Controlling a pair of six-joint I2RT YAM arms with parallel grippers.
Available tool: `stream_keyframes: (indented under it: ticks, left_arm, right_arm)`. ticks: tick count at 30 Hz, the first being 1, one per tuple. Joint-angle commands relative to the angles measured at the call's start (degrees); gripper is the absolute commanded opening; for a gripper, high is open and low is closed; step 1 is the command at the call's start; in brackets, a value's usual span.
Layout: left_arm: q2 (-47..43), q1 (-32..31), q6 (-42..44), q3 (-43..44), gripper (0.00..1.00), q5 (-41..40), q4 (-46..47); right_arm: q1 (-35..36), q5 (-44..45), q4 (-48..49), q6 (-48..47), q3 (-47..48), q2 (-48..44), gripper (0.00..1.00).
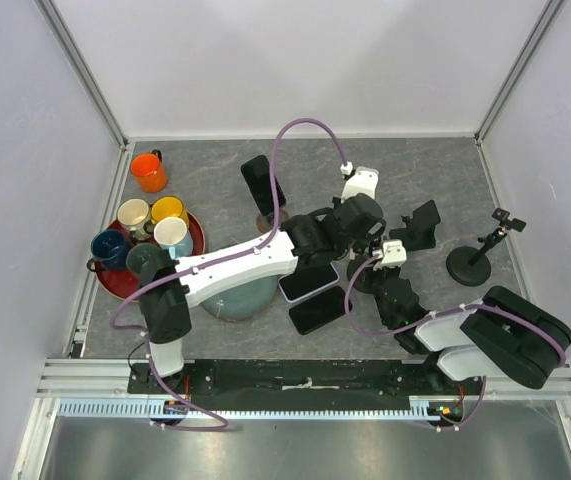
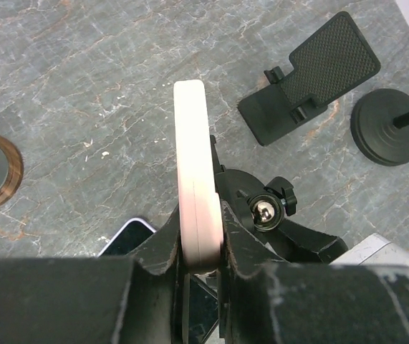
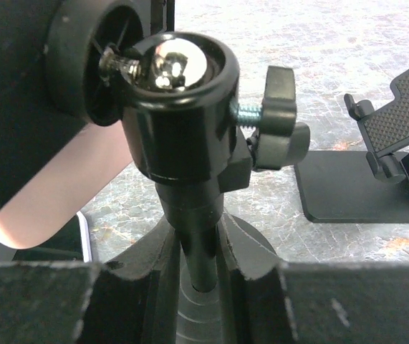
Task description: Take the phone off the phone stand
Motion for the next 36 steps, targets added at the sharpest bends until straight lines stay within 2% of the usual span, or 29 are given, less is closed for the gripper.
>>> stream_keyframes:
  ticks: [1, 11, 18, 25, 31, 36]
  left_arm:
    - [-7.32, 2.87, 2.36, -5.63, 0.02, 4.45, 2.31]
    - [-16.65, 12.01, 0.52, -20.84, 0.02, 17.9, 12.43]
    - [-19.46, 14.3, 1.39, -23.66, 0.02, 21.32, 13.4]
    - [-19.99, 14.39, 8.33, -23.92, 0.02, 23.44, 12.53]
    - [-21.66, 14.39, 11.49, -24.8, 0.02, 21.77, 12.34]
    - [-22.89, 14.48, 14.49, -26.21, 0.02, 23.87, 12.61]
  right_arm:
    - [-0.52, 0.74, 3.15, 1.79, 1.11, 0.31, 0.0]
    - [-1.23, -1.72, 2.71, 1.61, 1.47, 0.75, 0.0]
    - [-1.93, -2.34, 2.27, 2.14, 1.64, 0.93, 0.0]
    - [-3.07, -3.3, 1.92, 2.93, 1.55, 0.58, 0.0]
    - [-4.82, -3.57, 0.78, 4.33, 1.29, -0.12, 0.0]
    - [-6.76, -3.22, -1.59, 6.53, 1.11, -1.09, 0.0]
